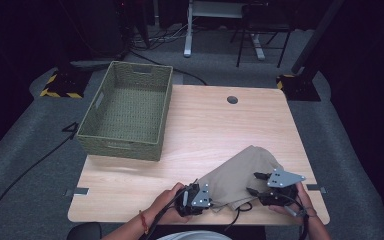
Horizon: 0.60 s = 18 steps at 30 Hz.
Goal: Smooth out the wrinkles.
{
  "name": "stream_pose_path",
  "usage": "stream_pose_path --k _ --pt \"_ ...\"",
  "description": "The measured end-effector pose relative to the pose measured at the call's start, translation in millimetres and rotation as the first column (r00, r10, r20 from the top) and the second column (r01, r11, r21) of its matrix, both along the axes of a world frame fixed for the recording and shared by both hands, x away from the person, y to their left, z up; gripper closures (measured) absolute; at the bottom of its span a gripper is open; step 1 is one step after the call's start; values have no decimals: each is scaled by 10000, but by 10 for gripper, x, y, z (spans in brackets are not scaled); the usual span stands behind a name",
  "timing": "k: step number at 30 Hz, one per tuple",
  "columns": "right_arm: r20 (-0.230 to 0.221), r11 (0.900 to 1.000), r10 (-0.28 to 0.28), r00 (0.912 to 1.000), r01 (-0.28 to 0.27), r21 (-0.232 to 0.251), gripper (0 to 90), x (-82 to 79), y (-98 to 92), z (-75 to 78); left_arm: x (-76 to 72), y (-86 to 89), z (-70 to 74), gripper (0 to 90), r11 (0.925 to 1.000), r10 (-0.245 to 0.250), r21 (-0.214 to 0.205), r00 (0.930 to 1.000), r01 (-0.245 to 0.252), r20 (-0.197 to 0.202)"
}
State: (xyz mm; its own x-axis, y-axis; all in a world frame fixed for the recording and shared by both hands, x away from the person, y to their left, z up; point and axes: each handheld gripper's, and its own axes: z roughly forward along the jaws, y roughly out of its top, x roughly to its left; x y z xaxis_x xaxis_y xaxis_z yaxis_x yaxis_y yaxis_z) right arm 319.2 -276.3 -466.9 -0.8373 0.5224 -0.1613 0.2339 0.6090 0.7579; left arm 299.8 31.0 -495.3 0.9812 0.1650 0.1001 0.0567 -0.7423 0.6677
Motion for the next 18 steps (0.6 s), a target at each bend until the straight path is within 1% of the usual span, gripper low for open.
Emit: stream_pose_path --k 1,3,4,5,6,7,8,9,10,11,12,13,14,15,16,17,18 --pt "-171 9999 -127 9998 127 -5 401 37 13 -38 -4 0 -1 818 10000 17 -3 10000 -17 12" --pt "-423 9990 -297 9987 311 318 405 109 -23 -79 -12 -1 -2 819 10000 -4 27 10000 4 57" --pt "-303 9975 -652 9974 659 253 409 141 -60 -88 -15 -1 -2 820 10000 -5 30 10000 5 66" --pt "-185 9933 -1137 9933 1141 208 417 172 -113 -90 -12 0 -3 820 10000 -16 18 10000 16 47" --pt "-48 9877 -1540 9881 1540 249 428 205 -184 -90 -7 3 -4 820 10000 -14 -10 10000 14 27" --pt "-18 9789 -2016 9795 2016 349 429 233 -260 -87 -2 2 -6 821 10000 -43 -61 10000 43 18" --pt "-18 9789 -2016 9795 2016 349 429 233 -260 -87 -2 2 -6 821 10000 -43 -61 10000 43 18" --pt "-22 9680 -2478 9688 2477 396 404 263 -338 -83 -4 2 -8 821 10000 -6 -61 10000 6 24" --pt "-500 9460 -3136 9483 3165 703 341 332 -482 -90 -9 -16 -12 820 10000 -25 -94 10000 26 49" --pt "-585 9400 -3299 9422 3336 718 325 350 -506 -89 -13 -31 -13 820 9999 -92 -80 9999 93 98" --pt "-496 9369 -3417 9385 3443 604 320 358 -514 -79 -18 -43 -12 820 9999 -100 -62 9999 100 94" --pt "-296 9381 -3421 9392 3432 471 320 353 -509 -60 -15 -52 -11 820 9999 -146 -79 9998 147 135" --pt "-115 9324 -3591 9332 3592 403 348 352 -509 -41 -13 -51 -12 820 9999 -125 -105 9999 127 106" --pt "192 9134 -4067 9134 4061 289 353 353 -518 -20 -7 -43 -13 820 9999 -101 -114 9999 102 26" --pt "260 9022 -4306 9022 4295 389 392 356 -536 -1 1 -38 -14 820 9998 -114 -141 9999 113 -40" --pt "260 9022 -4306 9022 4295 389 392 356 -536 -1 1 -38 -14 821 9998 -114 -141 9999 113 -40" --pt "426 8868 -4588 8875 4544 838 418 330 -592 54 2 -38 -14 820 9998 -114 -144 9999 114 -41"
